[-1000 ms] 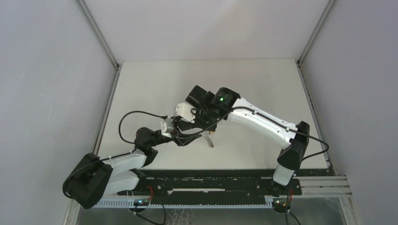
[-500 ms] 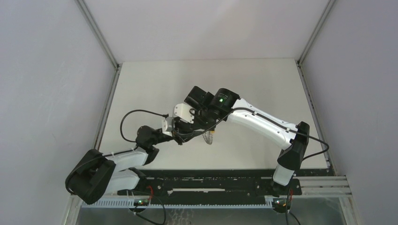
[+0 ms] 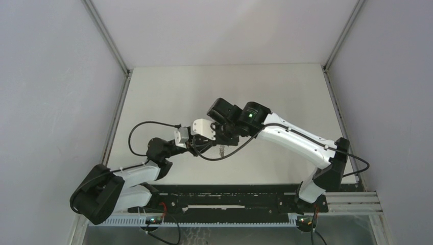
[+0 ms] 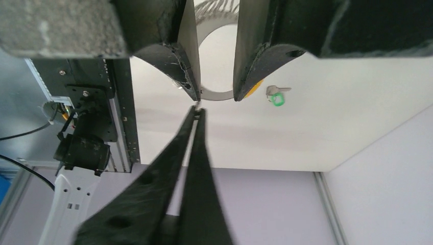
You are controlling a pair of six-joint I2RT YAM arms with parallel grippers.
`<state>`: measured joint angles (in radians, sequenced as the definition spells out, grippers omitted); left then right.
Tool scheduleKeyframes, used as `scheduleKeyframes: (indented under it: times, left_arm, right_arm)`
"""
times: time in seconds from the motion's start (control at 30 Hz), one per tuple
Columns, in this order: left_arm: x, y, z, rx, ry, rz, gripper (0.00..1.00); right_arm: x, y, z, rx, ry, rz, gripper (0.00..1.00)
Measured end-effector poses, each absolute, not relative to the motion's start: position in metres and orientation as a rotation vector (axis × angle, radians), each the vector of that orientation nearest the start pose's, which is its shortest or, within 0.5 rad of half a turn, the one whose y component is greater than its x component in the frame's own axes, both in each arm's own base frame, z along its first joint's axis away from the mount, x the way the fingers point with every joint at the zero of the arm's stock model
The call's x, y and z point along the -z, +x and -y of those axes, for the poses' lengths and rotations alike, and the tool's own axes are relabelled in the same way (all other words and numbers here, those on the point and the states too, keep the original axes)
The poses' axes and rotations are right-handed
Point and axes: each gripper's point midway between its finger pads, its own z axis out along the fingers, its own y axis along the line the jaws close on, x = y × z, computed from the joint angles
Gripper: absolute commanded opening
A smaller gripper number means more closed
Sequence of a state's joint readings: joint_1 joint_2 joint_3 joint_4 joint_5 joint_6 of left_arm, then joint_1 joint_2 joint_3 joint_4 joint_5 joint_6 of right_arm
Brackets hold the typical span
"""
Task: Put the keys on the keyring
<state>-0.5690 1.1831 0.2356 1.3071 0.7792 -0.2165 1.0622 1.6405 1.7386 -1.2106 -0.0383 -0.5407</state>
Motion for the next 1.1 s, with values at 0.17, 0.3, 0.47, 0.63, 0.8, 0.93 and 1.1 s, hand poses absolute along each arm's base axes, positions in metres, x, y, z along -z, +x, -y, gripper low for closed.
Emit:
scheduleKeyframes:
  times: [0.17, 0.3, 0.47, 0.63, 0.8, 0.93, 1.1]
  left_arm:
    - [-0.228, 0.190, 0.272, 1.113, 0.902, -1.058, 0.35]
    - [-0.228, 0.187, 0.272, 1.121, 0.913, -1.053, 0.39]
    - [-0.227, 0.177, 0.274, 1.149, 0.965, -1.030, 0.40]
    - [-0.227, 0.170, 0.274, 1.167, 1.000, -1.010, 0.40]
    - [-0.227, 0.167, 0.276, 1.178, 1.011, -1.003, 0.37]
    - [-0.227, 0.166, 0.277, 1.181, 1.013, -1.002, 0.34]
    - [-0.227, 0.167, 0.277, 1.180, 1.008, -1.004, 0.27]
  right_arm:
    - [-0.232, 0.172, -0.299, -0.264, -1.980, -1.781, 0.00]
    - [-0.234, 0.171, -0.301, -0.280, -1.983, -1.757, 0.00]
    - [-0.234, 0.172, -0.303, -0.280, -1.982, -1.750, 0.00]
    - [-0.235, 0.173, -0.305, -0.282, -1.979, -1.736, 0.00]
    - [-0.236, 0.172, -0.309, -0.284, -1.989, -1.715, 0.00]
    - [-0.235, 0.169, -0.310, -0.286, -1.997, -1.708, 0.00]
    - [-0.235, 0.167, -0.312, -0.289, -2.010, -1.696, 0.00]
